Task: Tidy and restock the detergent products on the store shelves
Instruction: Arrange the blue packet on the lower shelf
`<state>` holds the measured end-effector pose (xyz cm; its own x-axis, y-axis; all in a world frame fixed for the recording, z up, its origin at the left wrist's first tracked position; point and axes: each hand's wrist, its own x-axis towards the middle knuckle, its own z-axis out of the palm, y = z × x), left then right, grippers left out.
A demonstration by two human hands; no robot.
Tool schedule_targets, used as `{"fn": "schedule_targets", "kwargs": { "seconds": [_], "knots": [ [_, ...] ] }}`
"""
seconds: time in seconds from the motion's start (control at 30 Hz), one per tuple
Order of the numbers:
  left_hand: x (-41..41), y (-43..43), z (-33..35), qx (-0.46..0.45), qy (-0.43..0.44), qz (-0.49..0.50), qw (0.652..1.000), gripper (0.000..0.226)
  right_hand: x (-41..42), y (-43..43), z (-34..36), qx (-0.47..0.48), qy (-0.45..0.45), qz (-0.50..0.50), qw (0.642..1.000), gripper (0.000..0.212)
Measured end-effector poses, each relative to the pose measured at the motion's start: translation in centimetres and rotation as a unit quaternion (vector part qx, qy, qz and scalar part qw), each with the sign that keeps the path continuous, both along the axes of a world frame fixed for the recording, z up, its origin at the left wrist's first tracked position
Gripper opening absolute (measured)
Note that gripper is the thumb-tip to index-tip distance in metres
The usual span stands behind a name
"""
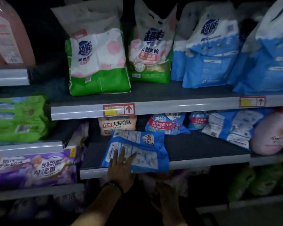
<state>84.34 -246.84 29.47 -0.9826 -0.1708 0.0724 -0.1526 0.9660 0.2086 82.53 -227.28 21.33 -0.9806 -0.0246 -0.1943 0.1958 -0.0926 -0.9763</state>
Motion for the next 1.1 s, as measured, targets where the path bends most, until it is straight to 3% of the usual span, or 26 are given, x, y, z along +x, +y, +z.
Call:
{"fn": "schedule_targets", "kwargs": {
  "seconds": [0.03, 0.07, 0.1, 0.13, 0.17, 0.23, 0.33, 0.47, 0.53, 0.6, 0.67, 0.77, 0.87, 1.0, 1.1],
  "knots": [
    [-0.6, -0.2, -0.3, -0.013, -0.018, 0.004, 1.0, 0.089, -0.5, 0.1, -0.2, 0.046, 0.055, -0.05, 0.996, 0.049],
    [-1.0, -0.4, -0.7, -0.021, -0.035, 0.006, 0.999, 0.09, -0.8, 0.1, 0.2, -0.079, -0.034, -0.053, 0.995, 0.052],
    [-1.3, -0.6, -1.2, -0.026, -0.051, 0.004, 0.998, 0.09, 0.1, 0.0, 2.2, -0.224, -0.155, -0.007, 0.962, 0.034],
    [-1.4, -0.7, -1.9, -0.033, -0.064, -0.001, 0.997, 0.09, 0.9, -0.7, 3.5, -0.166, -0.164, -0.099, 0.967, 0.021],
    [-1.4, -0.6, -2.4, -0.039, -0.071, -0.006, 0.997, 0.088, 0.8, -0.9, 3.7, -0.198, -0.25, -0.054, 0.946, 0.023],
    [-1.2, -0.5, -3.1, -0.048, -0.07, -0.014, 0.996, 0.085, 0.7, -1.4, 4.5, -0.21, -0.292, 0.007, 0.933, 0.037],
    [-1.2, -0.7, -3.2, -0.045, -0.06, -0.024, 0.997, 0.083, -1.2, -2.5, 5.0, -0.246, -0.284, 0.02, 0.926, 0.05],
    [-1.2, -1.5, -3.2, -0.019, -0.071, -0.034, 0.997, 0.084, -3.2, -4.2, 5.5, -0.236, -0.25, 0.009, 0.939, 0.021],
    [-1.3, -1.7, -3.1, -0.005, -0.072, -0.037, 0.997, 0.085, -3.8, -5.4, 5.9, -0.223, -0.213, 0.013, 0.951, 0.038],
    [-1.3, -1.7, -2.8, 0.012, -0.064, -0.032, 0.997, 0.085, -4.3, -6.2, 6.5, -0.246, -0.239, -0.017, 0.939, 0.054],
    [-1.4, -1.6, -2.3, 0.015, -0.054, -0.034, 0.998, 0.086, -4.7, -6.4, 8.0, -0.235, -0.24, -0.033, 0.941, 0.046],
    [-1.1, -1.4, -1.5, -0.014, 0.014, -0.04, 0.999, 0.095, -5.6, -6.0, 10.1, -0.231, -0.17, -0.037, 0.957, 0.037],
    [-2.1, -0.6, -1.8, -0.04, 0.065, 0.024, 0.997, 0.095, -6.3, -3.3, 12.0, -0.24, -0.133, -0.06, 0.96, 0.006],
    [-4.4, 4.7, -1.9, 0.046, 0.002, 0.038, 0.998, 0.08, -8.2, 1.4, 12.5, -0.24, -0.061, -0.078, 0.966, 0.004],
    [-6.7, 9.6, -1.5, 0.104, 0.004, 0.025, 0.994, 0.085, -10.2, 5.5, 12.6, -0.221, -0.002, -0.081, 0.972, 0.019]
  ]
}}
